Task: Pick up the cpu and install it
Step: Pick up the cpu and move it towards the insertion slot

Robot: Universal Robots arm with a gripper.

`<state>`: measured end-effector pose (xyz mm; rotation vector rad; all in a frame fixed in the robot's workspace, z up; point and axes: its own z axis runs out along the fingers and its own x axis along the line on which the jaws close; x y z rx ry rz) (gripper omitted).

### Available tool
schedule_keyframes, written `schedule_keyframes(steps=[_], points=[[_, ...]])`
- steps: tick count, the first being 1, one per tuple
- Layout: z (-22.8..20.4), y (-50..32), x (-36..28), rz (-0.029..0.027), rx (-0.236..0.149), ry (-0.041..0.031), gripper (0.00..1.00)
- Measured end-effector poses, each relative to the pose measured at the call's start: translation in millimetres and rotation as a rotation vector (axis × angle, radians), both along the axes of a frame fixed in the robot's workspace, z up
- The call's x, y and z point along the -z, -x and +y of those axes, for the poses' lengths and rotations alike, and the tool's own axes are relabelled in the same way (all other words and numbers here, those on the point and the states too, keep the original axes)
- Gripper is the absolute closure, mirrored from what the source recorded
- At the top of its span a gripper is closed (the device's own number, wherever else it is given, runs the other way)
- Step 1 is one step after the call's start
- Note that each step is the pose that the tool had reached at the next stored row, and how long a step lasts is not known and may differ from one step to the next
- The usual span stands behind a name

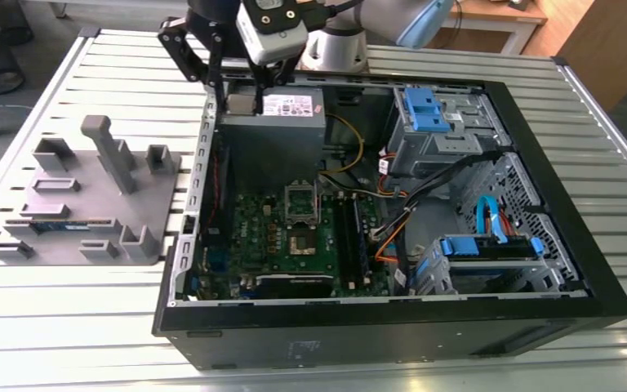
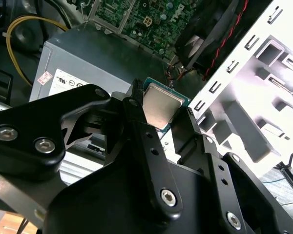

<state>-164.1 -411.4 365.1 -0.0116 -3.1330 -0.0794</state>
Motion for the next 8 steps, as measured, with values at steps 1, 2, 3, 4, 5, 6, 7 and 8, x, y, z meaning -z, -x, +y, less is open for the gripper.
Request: schedule_keyframes(steps=[1, 2, 3, 4, 5, 6, 7, 8], points=[[0.0, -0.8, 0.0, 0.0002, 0.0, -0.0001, 0.53], [0.0, -1.7, 0.0, 0.0005, 0.0, 0.0, 0.53], [0.0, -2.6, 0.0, 0.0007, 0.0, 0.0001, 0.53], [0.0, -3.5, 0.0, 0.001, 0.0, 0.0001, 0.53], [0.0, -4.4, 0.0, 0.0012, 0.0, 0.0001, 0.53], [0.0, -5.4, 0.0, 0.0014, 0.0, 0.0001, 0.53], [0.0, -6.6, 0.0, 0.0016, 0.0, 0.0, 0.53], [0.0, -7.8, 0.0, 0.0019, 0.0, 0.0, 0.53]])
